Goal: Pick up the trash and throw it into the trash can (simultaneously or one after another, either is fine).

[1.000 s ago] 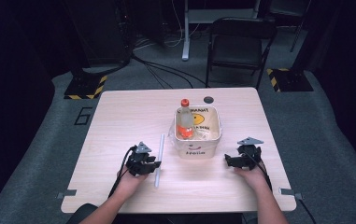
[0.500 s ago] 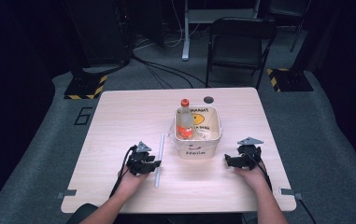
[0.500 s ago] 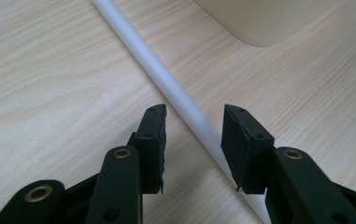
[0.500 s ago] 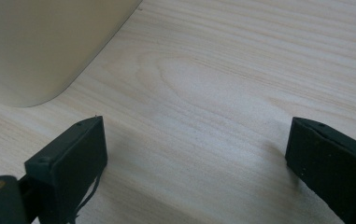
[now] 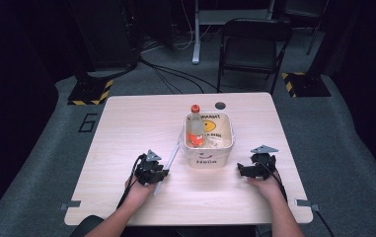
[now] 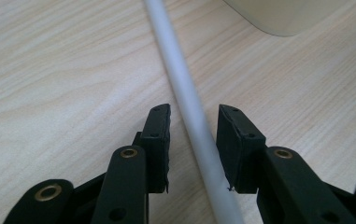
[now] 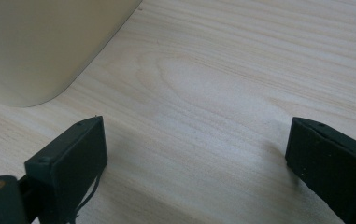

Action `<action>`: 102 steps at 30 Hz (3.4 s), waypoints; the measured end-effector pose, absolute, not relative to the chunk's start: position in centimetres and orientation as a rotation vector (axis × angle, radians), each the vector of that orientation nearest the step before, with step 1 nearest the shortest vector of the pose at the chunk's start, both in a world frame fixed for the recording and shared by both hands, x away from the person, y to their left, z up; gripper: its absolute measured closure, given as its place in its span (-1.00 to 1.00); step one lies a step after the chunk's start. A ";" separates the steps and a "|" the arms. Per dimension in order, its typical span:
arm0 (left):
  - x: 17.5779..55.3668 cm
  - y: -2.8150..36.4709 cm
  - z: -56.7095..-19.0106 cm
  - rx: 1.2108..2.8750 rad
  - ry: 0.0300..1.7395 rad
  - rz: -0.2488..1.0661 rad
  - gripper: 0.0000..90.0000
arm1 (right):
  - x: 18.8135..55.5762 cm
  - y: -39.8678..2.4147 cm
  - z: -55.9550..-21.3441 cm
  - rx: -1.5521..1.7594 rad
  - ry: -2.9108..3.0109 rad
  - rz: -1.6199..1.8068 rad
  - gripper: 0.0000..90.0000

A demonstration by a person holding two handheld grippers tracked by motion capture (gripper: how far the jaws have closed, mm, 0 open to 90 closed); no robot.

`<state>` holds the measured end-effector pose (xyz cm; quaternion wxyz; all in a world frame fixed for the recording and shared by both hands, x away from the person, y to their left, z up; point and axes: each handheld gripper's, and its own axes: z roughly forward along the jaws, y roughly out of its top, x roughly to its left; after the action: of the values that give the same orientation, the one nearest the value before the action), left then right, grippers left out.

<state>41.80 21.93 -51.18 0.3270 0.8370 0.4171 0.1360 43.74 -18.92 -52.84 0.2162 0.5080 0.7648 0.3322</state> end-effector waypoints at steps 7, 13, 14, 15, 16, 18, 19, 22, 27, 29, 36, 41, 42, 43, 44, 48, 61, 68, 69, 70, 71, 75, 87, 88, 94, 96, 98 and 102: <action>41.6 21.9 -51.3 2.181 1.109 0.414 0.55 | 43.7 -18.9 -52.8 1.408 2.119 0.921 -0.89; 42.1 22.0 -51.5 2.137 1.161 0.438 0.76 | 43.7 -18.9 -52.8 1.409 2.119 0.921 -0.90; 42.2 22.1 -51.5 2.135 1.169 0.446 0.76 | 43.7 -18.9 -52.8 1.408 2.119 0.921 -0.90; 42.2 22.1 -51.5 2.135 1.169 0.446 0.76 | 43.7 -18.9 -52.8 1.408 2.119 0.921 -0.90; 42.3 22.2 -51.4 2.144 1.165 0.452 0.76 | 43.7 -18.9 -52.8 1.409 2.119 0.921 -0.89; 42.6 22.4 -51.4 2.135 1.180 0.458 0.76 | 43.7 -18.9 -52.8 1.409 2.119 0.921 -0.90; 42.6 22.4 -51.4 2.135 1.180 0.458 0.76 | 43.7 -18.9 -52.8 1.408 2.120 0.921 -0.89; 42.9 22.8 -51.3 2.140 1.192 0.444 0.76 | 43.7 -18.9 -52.8 1.407 2.120 0.921 -0.89; 42.9 23.2 -51.1 2.119 1.190 0.442 0.76 | 43.7 -18.9 -52.8 1.408 2.119 0.921 -0.90; 43.0 23.3 -50.8 2.116 1.177 0.447 0.76 | 43.7 -18.9 -52.8 1.408 2.119 0.921 -0.90; 42.8 23.4 -50.3 2.085 1.175 0.414 0.76 | 43.7 -18.9 -52.8 1.407 2.120 0.921 -0.90; 42.8 23.7 -49.9 2.080 1.183 0.408 0.76 | 43.7 -18.9 -52.8 1.407 2.119 0.921 -0.90; 42.8 23.8 -49.7 2.078 1.181 0.410 0.76 | 43.7 -18.9 -52.8 1.407 2.120 0.921 -0.90; 42.9 24.0 -49.5 2.093 1.172 0.415 0.76 | 43.7 -18.9 -52.8 1.407 2.120 0.921 -0.90; 42.9 24.2 -49.1 2.080 1.183 0.411 0.76 | 43.8 -18.9 -52.8 1.407 2.120 0.921 -0.90; 42.9 24.7 -48.4 2.069 1.174 0.420 0.77 | 43.8 -18.9 -52.8 1.406 2.120 0.921 -0.90; 42.6 26.7 -45.6 2.031 1.154 0.390 0.77 | 43.8 -18.9 -52.8 1.406 2.120 0.921 -0.90; 42.5 27.3 -44.1 2.016 1.128 0.378 0.78 | 43.8 -18.9 -52.8 1.407 2.120 0.921 -0.90; 42.5 27.3 -44.1 2.016 1.128 0.378 0.78 | 43.8 -18.9 -52.8 1.406 2.120 0.921 -0.90; 42.6 27.5 -43.6 2.021 1.121 0.385 0.78 | 43.8 -18.9 -52.8 1.405 2.122 0.921 -0.90; 42.6 27.5 -43.6 2.021 1.121 0.385 0.78 | 43.8 -18.9 -52.8 1.405 2.122 0.921 -0.90; 42.7 28.1 -42.1 1.993 1.118 0.375 0.78 | 43.8 -18.9 -52.8 1.406 2.120 0.921 -0.90; 42.2 28.1 -38.6 1.981 1.058 0.349 0.79 | 43.8 -18.9 -52.8 1.407 2.120 0.921 -0.90; 42.0 27.9 -38.0 1.985 1.041 0.347 0.79 | 43.8 -18.9 -52.8 1.407 2.120 0.921 -0.90; 41.5 27.5 -36.9 1.988 1.011 0.336 0.79 | 43.8 -18.9 -52.8 1.406 2.120 0.921 -0.90; 41.4 27.2 -36.5 1.991 0.994 0.331 0.79 | 43.8 -18.9 -52.8 1.407 2.120 0.921 -0.90; 41.3 26.7 -36.2 1.999 0.978 0.330 0.78 | 43.8 -18.9 -52.8 1.407 2.120 0.921 -0.90; 41.2 26.2 -35.8 2.008 0.956 0.331 0.78 | 43.8 -18.9 -52.8 1.406 2.120 0.921 -0.90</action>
<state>41.22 26.15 -35.77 0.4319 0.8055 0.3835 0.1326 43.76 -18.92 -52.84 0.2162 0.5075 0.7650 0.3325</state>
